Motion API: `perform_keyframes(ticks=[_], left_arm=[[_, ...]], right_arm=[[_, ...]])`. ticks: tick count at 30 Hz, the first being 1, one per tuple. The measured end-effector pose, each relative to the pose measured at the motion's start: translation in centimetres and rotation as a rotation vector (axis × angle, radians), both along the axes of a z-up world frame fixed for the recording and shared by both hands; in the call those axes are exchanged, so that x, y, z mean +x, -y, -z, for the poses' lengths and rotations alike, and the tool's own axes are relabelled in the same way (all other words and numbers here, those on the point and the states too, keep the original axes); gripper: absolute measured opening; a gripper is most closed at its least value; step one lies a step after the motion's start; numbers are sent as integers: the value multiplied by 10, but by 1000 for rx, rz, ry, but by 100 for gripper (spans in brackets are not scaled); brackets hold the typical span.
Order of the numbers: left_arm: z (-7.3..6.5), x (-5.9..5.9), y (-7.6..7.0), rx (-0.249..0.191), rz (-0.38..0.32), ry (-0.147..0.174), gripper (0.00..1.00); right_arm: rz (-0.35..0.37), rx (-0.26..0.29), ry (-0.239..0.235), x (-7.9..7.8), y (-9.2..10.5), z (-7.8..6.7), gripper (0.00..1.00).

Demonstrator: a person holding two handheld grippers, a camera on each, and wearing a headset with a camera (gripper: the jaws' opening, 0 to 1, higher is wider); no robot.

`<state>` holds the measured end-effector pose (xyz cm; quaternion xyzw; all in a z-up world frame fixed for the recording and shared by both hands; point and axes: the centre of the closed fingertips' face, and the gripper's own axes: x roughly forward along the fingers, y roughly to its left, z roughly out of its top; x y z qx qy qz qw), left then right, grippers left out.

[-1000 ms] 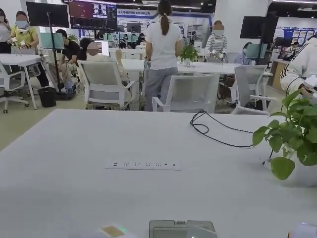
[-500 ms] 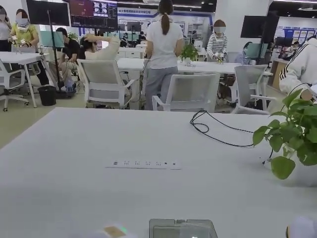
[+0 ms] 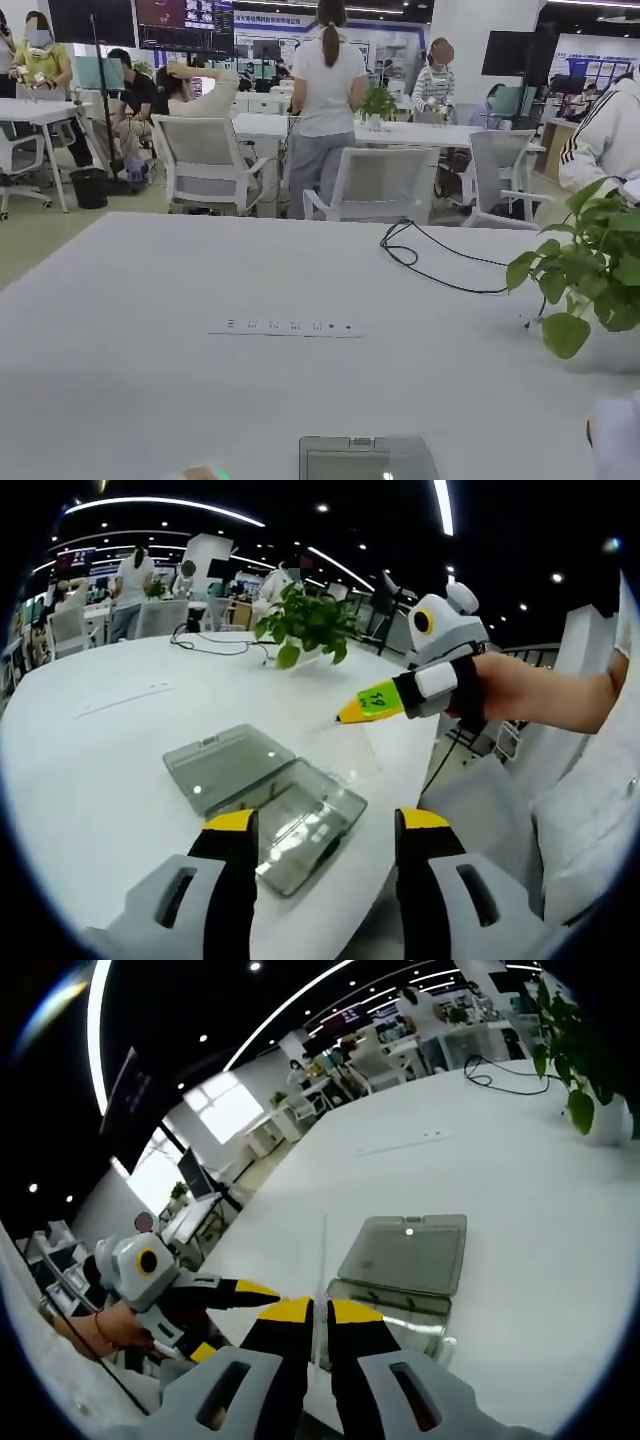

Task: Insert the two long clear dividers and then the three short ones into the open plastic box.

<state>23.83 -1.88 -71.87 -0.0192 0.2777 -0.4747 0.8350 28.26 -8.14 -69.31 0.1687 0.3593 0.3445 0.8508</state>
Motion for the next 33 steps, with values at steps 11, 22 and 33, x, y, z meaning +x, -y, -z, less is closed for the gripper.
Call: perform_keyframes(ticks=[11, 22, 33], left_arm=[[11, -7, -10, 46, 105, 61, 72], [21, -15, -14, 67, 207, 97, 93], [28, -16, -21, 73, 257, 100, 93]], right_arm=[[13, -63, -52, 10, 13, 3, 7], [43, -145, -226, 10, 20, 19, 7], [39, -219, -475, 2, 19, 52, 7]])
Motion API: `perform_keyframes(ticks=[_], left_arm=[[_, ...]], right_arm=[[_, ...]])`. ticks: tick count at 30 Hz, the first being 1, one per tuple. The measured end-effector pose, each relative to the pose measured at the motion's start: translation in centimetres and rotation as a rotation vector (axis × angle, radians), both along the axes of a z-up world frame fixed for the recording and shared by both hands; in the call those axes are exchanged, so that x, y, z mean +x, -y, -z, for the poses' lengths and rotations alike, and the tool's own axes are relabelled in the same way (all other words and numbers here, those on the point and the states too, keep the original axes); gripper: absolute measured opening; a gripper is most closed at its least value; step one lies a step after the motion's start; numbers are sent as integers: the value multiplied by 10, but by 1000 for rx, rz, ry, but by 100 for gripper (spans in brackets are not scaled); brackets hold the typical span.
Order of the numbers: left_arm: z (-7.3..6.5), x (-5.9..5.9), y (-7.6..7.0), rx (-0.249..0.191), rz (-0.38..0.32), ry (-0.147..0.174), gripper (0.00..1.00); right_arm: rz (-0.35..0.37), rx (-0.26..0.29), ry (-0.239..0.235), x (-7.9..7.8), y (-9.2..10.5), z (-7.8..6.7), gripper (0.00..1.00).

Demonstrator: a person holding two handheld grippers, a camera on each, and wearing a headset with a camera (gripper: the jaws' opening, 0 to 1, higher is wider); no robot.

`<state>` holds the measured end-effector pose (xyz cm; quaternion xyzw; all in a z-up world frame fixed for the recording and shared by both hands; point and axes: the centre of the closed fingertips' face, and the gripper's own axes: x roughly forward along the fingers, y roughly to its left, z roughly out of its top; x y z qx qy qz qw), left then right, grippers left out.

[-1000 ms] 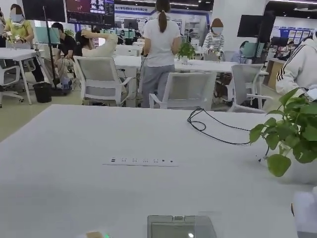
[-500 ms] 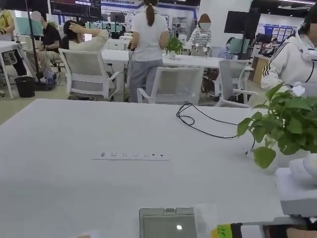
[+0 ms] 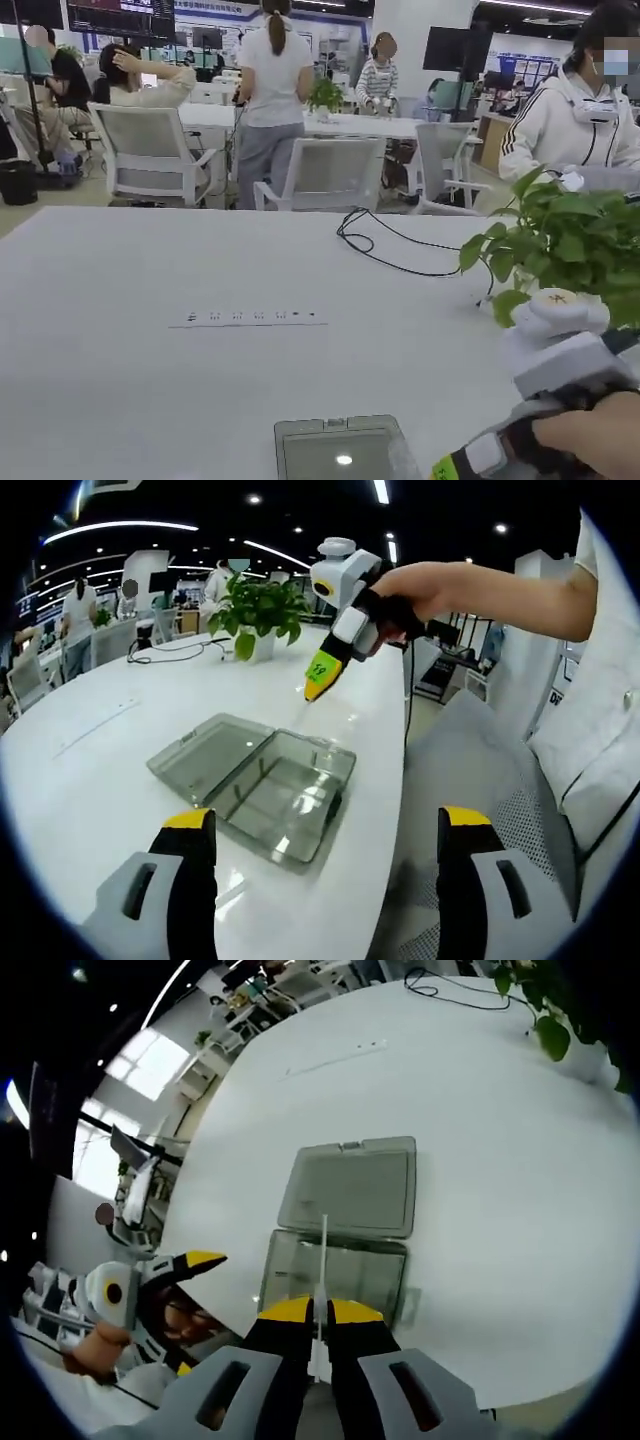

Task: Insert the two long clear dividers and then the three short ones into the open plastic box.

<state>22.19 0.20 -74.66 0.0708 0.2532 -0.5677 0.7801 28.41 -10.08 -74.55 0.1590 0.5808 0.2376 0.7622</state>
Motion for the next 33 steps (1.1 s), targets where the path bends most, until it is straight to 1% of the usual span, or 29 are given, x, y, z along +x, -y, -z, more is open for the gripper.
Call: perform_keyframes(ticks=[2, 3, 6, 10, 12, 17, 19, 22, 25, 31, 33], left_arm=[[1, 0, -1, -2, 10, 3, 93], [1, 1, -1, -3, 13, 3, 93], [1, 2, -2, -11, 16, 1, 93], [2, 2, -2, -16, 21, 1, 93], [2, 2, -1, -19, 25, 0, 92], [3, 3, -1, -31, 22, -7, 92], [4, 3, -1, -34, 18, -16, 91], [5, 2, -1, -38, 19, -15, 91], [6, 2, 0, -40, 19, -20, 91], [6, 3, 0, -47, 15, -26, 90], [6, 4, 0, -49, 16, -23, 90]], right_arm=[[2, -13, -24, -1, -1, 8, 7], [4, -34, -48, -4, 0, 13, 7], [12, -39, -69, -4, -1, 19, 7], [33, -44, -110, -6, -4, 26, 7], [38, -63, -113, -6, -3, 29, 7], [32, -86, -127, -7, -3, 36, 7], [34, -103, -129, -6, 0, 39, 7], [45, -97, -139, -6, 0, 44, 7], [46, -109, -140, -7, 0, 49, 7], [58, -111, -146, -6, 1, 53, 7], [59, -110, -146, -6, 0, 54, 7]])
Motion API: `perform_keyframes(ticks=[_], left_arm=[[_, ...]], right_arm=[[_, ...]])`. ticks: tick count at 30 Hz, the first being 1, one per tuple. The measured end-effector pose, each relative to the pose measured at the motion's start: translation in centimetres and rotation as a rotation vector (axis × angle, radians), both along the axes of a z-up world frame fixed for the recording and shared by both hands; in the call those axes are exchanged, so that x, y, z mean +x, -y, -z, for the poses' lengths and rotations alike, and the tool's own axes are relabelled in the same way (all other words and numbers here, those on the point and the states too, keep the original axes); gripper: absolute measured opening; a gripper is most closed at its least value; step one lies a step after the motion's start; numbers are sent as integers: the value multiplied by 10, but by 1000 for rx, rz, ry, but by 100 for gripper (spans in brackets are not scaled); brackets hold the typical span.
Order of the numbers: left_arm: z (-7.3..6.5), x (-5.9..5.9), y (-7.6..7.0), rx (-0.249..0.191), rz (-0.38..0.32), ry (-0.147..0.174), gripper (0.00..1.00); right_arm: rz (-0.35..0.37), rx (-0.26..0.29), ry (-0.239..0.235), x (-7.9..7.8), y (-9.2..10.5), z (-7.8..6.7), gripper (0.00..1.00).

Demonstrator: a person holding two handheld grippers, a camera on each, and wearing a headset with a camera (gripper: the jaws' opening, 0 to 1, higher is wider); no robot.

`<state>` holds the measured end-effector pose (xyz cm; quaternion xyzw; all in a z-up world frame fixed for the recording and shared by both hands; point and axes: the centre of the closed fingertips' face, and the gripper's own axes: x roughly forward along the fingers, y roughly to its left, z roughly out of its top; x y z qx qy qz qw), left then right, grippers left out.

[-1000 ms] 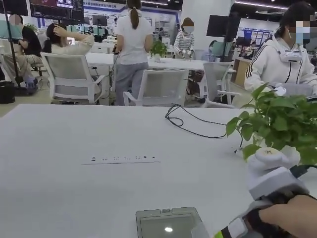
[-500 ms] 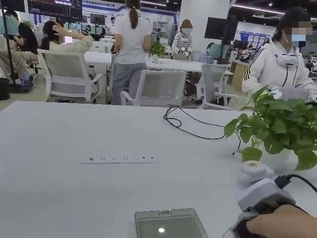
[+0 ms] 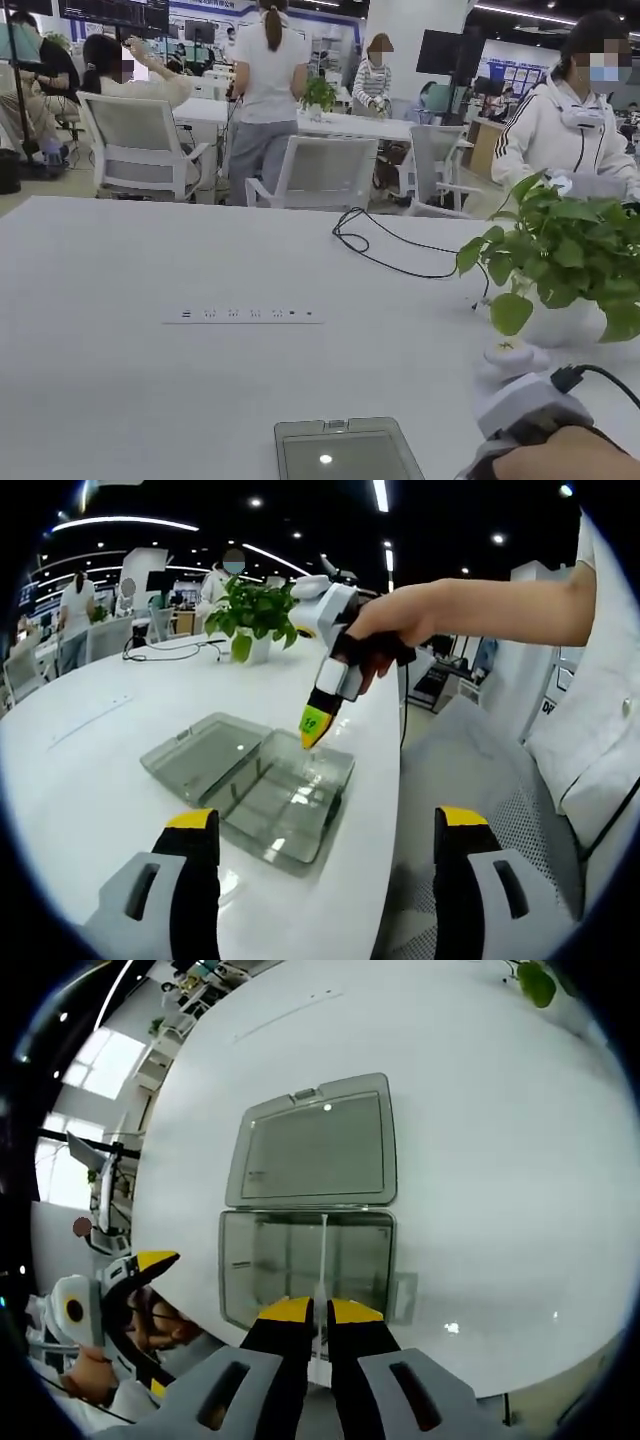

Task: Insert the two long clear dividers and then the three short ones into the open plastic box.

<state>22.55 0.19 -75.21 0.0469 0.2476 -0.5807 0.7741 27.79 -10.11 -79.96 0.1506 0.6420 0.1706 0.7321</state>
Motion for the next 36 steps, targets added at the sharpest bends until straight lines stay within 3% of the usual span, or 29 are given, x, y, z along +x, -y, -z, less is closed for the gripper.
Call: perform_keyframes(ticks=[14, 26, 36], left_arm=[[1, 0, 2, -7, -3, -11, 89], [1, -1, 2, -7, -3, -11, 89], [2, 0, 0, -6, -7, -12, 89]], right_arm=[[-11, -17, 10, 1, 0, 3, 7], [-59, -63, 46, 3, -5, 3, 7], [-82, -48, 66, 5, -13, 5, 9]])
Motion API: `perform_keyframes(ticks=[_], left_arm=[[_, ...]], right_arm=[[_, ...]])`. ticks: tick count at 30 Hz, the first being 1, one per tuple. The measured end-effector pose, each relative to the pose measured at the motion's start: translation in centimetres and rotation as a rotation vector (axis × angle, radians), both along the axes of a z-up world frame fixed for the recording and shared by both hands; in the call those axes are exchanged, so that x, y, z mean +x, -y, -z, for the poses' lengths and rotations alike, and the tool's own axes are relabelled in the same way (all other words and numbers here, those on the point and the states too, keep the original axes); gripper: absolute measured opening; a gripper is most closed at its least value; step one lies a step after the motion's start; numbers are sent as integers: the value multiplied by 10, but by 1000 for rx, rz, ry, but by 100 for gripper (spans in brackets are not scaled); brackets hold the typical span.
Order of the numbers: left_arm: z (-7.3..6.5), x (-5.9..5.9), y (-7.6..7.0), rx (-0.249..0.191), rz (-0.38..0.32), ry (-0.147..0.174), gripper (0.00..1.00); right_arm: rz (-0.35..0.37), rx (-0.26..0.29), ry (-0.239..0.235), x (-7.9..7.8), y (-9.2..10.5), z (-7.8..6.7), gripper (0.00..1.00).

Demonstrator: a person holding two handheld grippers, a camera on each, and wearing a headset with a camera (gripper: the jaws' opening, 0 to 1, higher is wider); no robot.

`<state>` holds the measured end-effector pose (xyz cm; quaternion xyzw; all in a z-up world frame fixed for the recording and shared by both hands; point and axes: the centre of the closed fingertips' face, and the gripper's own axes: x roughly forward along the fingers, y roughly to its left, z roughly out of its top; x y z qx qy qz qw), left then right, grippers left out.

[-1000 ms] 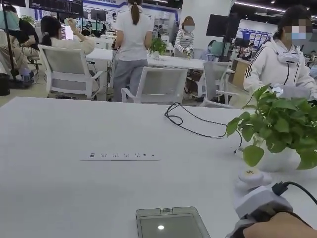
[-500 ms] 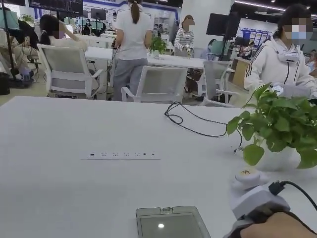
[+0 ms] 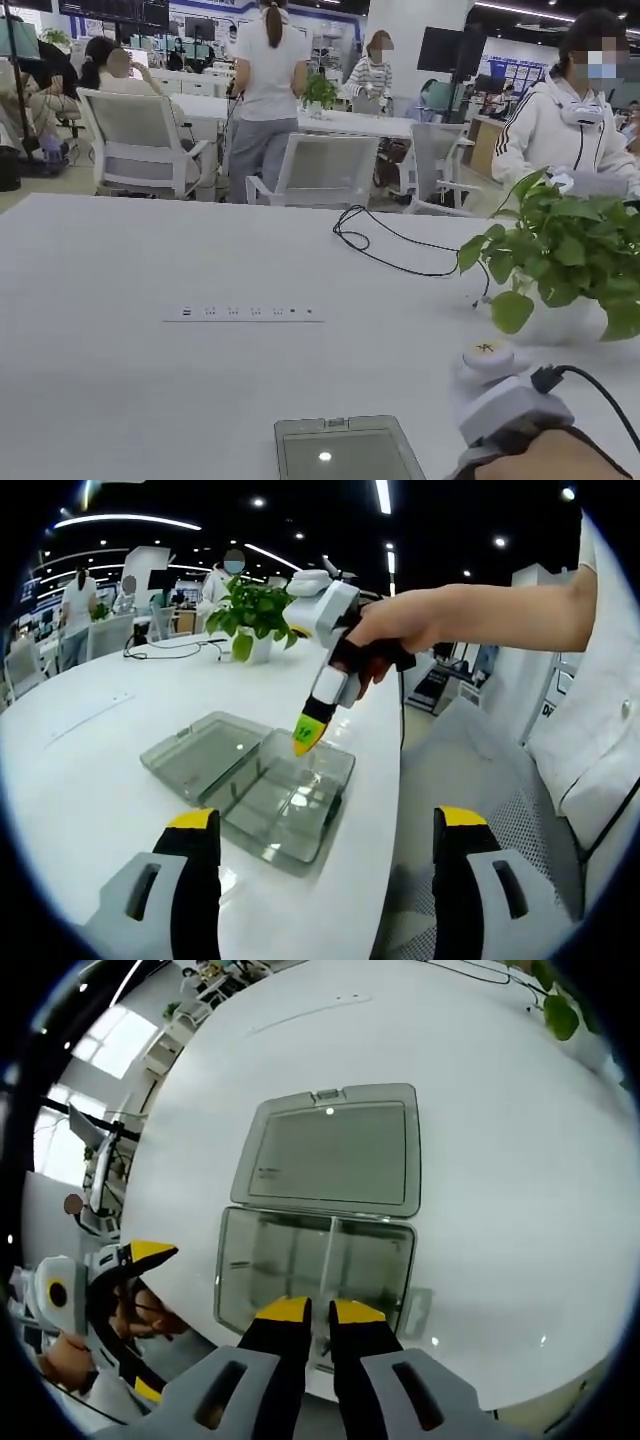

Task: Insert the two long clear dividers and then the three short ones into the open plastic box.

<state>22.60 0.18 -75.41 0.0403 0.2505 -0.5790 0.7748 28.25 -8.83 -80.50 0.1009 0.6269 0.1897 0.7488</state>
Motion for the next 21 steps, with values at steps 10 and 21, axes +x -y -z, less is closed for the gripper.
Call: perform_keyframes(ticks=[10, 21], left_arm=[[-1, 2, -2, 3, -9, -3, 89], [-3, 3, -4, 9, -32, -6, 89]], right_arm=[[-30, 14, 29, 0, -6, 11, 10], [-30, 49, 48, 0, -6, 21, 11]])
